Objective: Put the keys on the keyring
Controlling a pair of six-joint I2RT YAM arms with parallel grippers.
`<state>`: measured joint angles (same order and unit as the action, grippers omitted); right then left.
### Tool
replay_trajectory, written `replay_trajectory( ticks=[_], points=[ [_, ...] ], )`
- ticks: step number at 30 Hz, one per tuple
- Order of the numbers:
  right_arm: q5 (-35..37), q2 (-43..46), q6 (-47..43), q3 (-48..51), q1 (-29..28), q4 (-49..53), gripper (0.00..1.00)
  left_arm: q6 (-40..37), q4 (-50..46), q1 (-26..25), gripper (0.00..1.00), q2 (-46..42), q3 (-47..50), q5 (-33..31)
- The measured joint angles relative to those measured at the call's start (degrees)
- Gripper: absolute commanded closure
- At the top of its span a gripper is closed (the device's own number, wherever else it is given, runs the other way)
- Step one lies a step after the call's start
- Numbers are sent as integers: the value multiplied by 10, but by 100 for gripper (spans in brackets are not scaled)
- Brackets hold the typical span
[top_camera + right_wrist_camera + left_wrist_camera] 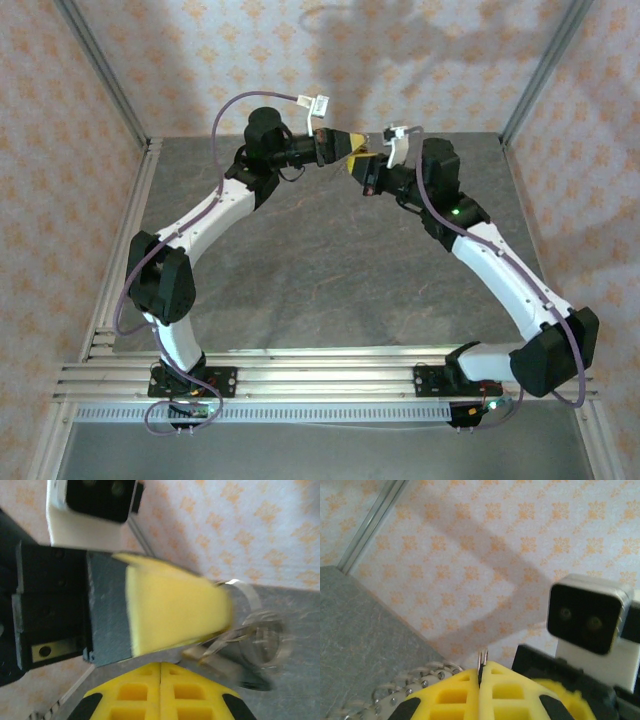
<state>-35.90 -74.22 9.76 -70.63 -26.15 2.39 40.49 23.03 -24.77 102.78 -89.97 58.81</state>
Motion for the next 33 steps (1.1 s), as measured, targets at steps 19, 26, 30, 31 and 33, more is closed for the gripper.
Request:
replay_trajectory(
  ticks=[19,26,30,31,33],
  points=[
    [-26,61,169,69,121,-141,68,0,1,-3,100,0,0,-6],
    [-25,-3,246,71,121,-194,75,0,2,-3,100,0,0,-6],
    [-26,-9,267,83,111,-217,78,0,4,-3,100,0,0,-6],
    [-27,-10,269,84,103,-220,78,0,4,-3,100,0,0,-6],
    [-26,-13,269,84,82,-224,79,0,4,-3,100,0,0,-6]
  ],
)
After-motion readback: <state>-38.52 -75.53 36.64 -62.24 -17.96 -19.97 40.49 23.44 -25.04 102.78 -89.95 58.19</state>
